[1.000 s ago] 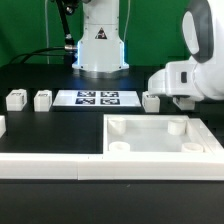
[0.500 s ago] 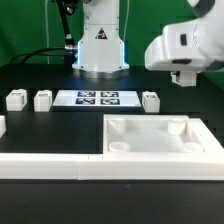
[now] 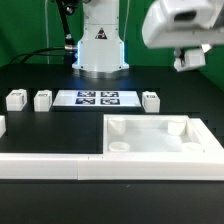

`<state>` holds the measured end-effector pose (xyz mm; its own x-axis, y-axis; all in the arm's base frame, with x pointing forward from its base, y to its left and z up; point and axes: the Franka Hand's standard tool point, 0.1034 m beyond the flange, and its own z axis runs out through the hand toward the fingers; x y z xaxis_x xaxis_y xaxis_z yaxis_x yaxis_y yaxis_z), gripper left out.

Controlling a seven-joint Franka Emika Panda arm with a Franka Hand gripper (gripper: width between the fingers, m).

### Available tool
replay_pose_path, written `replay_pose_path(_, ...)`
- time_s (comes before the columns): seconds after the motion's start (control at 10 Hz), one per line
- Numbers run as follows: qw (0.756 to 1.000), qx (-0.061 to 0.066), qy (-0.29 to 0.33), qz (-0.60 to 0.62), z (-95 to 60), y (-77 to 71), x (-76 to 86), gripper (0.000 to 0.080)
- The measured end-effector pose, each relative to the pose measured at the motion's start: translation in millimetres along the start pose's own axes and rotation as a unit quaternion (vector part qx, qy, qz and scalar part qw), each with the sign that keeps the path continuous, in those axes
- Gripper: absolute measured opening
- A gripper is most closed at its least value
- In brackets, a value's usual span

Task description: Assemble square table

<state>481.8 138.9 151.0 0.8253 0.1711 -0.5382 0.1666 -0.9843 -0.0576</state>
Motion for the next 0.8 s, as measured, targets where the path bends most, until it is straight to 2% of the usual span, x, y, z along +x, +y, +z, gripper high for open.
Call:
replay_pose_path(0.1,0.999,-0.006,0.038,0.000,-10.6,1.3,-3.3,0.0290)
replay_pose_path(0.2,0.998,-0.007,0.063,-0.001,-5.7,0.6,-3.0,0.0290)
replay_pose_path(0.5,0.985,-0.007,0.174,-0.004,-7.6,2.4,11.9,0.0290)
replay_pose_path(0.6,0.973,-0.008,0.227,-0.031,-4.2,12.5,34.9,0.0290)
replay_pose_path(0.7,0.969,-0.009,0.245,-0.043,-15.2,24.6,50.5,0.0290)
replay_pose_path(0.8,0.951,-0.021,0.301,-0.069,-44.4,38.9,70.8,0.0290)
